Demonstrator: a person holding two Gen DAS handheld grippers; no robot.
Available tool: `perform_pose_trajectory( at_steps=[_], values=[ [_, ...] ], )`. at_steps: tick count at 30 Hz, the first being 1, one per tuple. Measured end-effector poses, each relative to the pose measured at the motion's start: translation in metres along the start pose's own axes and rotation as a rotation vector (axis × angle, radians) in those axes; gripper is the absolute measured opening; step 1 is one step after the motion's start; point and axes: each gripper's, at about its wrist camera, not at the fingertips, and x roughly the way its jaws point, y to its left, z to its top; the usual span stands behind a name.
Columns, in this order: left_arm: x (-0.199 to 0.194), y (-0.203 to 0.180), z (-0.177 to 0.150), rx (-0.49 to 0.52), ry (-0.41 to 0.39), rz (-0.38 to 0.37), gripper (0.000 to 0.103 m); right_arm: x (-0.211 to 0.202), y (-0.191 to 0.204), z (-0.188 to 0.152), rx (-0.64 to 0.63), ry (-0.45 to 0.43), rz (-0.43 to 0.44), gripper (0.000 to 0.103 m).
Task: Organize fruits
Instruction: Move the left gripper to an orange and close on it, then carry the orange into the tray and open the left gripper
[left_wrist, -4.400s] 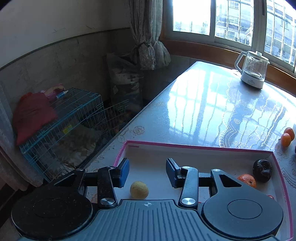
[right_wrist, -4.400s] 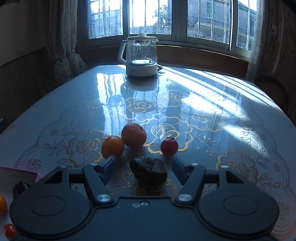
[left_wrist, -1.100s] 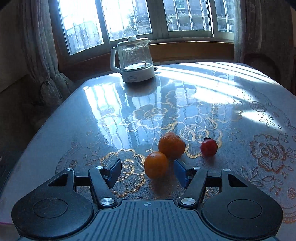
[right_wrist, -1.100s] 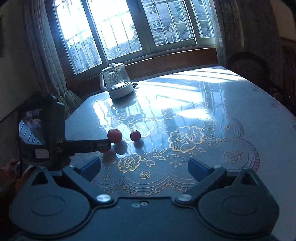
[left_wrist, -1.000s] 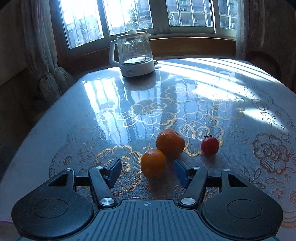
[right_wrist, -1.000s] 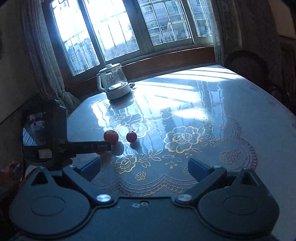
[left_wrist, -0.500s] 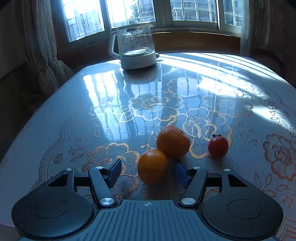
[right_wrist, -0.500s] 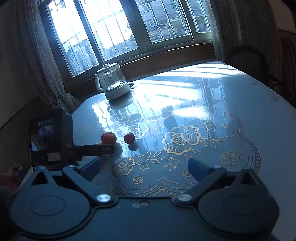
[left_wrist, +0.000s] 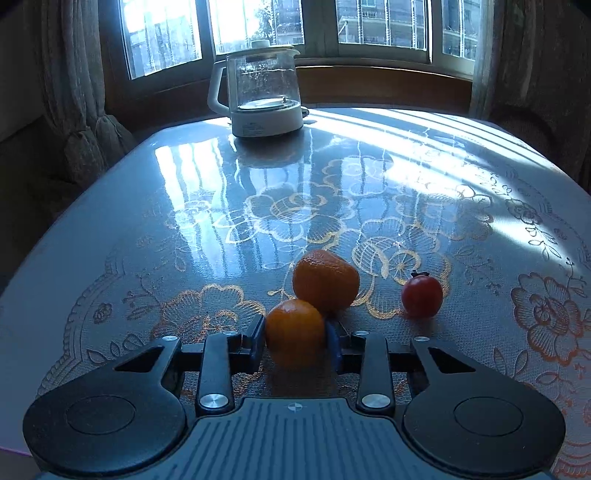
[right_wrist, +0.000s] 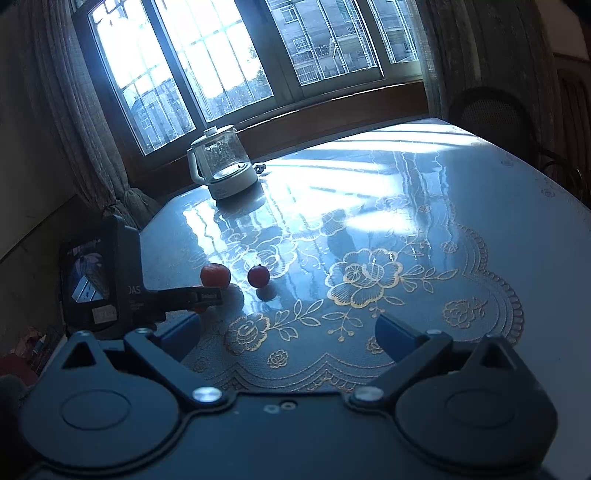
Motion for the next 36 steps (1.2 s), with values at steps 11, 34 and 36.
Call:
perform_pose_trajectory(
  at_steps=[11,34,36],
  values=[
    [-0.018,0.001,-0.008,0.002,-0.034,-0.017,0.034,-0.001,-0.001,0.000,0.015,-0.003,-0.003,0.101],
    [-0.133,0.221,-0.112,-0.212,0.034,0.228,0.034,0.054,0.070,0.003,-0.123,0.068,0.087,0.101],
    [-0.132,0.226,-0.116,-0.217,0.040,0.251,0.034,0.064,0.077,0.004,-0.133,0.075,0.092,0.101]
  ],
)
